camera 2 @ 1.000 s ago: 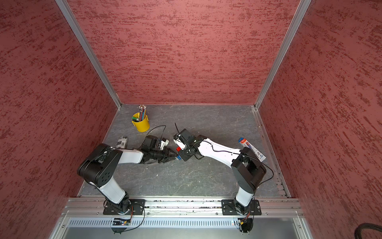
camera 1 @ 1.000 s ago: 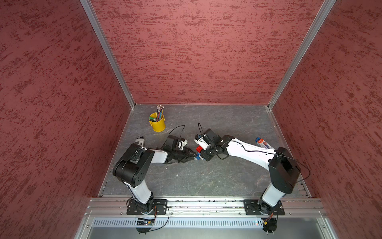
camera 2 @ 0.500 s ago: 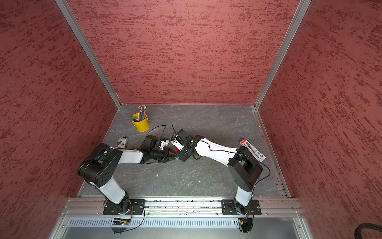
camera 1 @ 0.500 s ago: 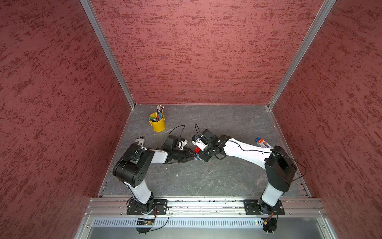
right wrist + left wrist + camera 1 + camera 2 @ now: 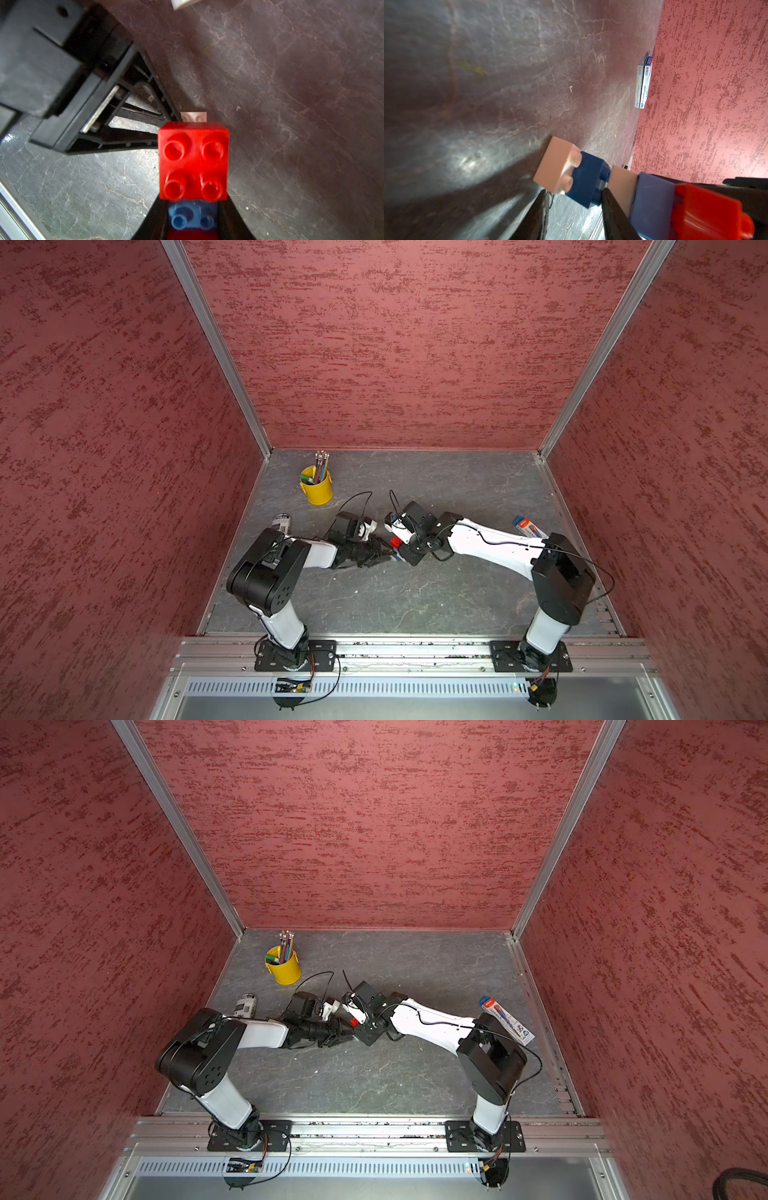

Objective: Assemble the letter y with lego
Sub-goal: Assemble the lego brick with the lego brick.

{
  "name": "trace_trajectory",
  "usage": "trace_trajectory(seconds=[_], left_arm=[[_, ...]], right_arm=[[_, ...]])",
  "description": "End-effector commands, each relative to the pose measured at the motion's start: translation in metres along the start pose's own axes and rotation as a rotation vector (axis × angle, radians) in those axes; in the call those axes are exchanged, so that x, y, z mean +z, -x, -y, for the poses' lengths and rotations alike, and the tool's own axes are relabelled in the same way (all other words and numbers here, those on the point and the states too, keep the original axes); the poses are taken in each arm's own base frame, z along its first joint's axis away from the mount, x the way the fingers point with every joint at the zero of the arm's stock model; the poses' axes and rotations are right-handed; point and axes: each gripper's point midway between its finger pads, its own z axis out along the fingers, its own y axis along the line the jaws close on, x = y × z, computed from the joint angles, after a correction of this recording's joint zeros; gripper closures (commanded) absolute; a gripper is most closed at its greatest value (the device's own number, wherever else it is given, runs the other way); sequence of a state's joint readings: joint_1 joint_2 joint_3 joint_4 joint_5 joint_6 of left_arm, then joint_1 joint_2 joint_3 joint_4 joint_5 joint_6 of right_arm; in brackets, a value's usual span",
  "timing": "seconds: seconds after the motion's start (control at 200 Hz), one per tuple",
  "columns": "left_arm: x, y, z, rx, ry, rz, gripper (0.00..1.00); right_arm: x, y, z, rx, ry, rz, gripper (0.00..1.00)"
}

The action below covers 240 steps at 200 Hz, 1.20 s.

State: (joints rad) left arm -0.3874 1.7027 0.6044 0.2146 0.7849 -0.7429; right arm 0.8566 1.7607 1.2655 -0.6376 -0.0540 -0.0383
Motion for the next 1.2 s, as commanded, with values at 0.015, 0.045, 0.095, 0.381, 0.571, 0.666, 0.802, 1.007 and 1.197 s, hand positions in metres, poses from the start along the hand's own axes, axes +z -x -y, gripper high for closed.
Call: trace_trajectory(seconds=[0.015, 0.045, 0.095, 0.381, 0.571, 0.666, 0.802, 1.007, 1.197], left_arm=[[0.001, -0.029, -0.078, -0.159, 0.279, -0.027, 0.58], [0.001, -0.029, -0.078, -0.158, 0.279, -0.027, 0.58], [0.001, -0.028, -0.078, -0.160, 0.279, -0.025, 0.58], [0.001, -0.029, -0.078, -0.158, 0.279, -0.024, 0.58], [0.001, -0.030, -0.078, -0.157, 0.279, -0.025, 0.58], [0.000, -0.030, -0.079, -0.158, 0.279, -0.024, 0.58], [0.000, -0.029, -0.078, -0.156, 0.279, -0.021, 0.58], [0.001, -0.030, -0.079, -0.155, 0.282, -0.021, 0.58], [0.000, -0.030, -0.079, -0.154, 0.282, -0.018, 0.59]], right_arm=[[0.000, -0.003, 0.004, -0.009, -0.034, -0.027, 0.74], [0.000, -0.002, 0.003, -0.010, -0.030, -0.025, 0.74], [0.000, -0.002, 0.001, -0.012, -0.023, -0.021, 0.74], [0.003, -0.001, -0.003, -0.017, -0.020, -0.017, 0.74], [0.000, -0.003, 0.004, -0.021, -0.064, -0.014, 0.74], [-0.003, -0.004, 0.006, -0.026, -0.079, -0.013, 0.74], [-0.006, -0.005, 0.006, -0.032, -0.076, -0.010, 0.74], [-0.010, -0.007, 0.003, -0.037, -0.061, -0.006, 0.74], [-0.010, -0.009, 0.003, -0.036, -0.058, -0.006, 0.73]])
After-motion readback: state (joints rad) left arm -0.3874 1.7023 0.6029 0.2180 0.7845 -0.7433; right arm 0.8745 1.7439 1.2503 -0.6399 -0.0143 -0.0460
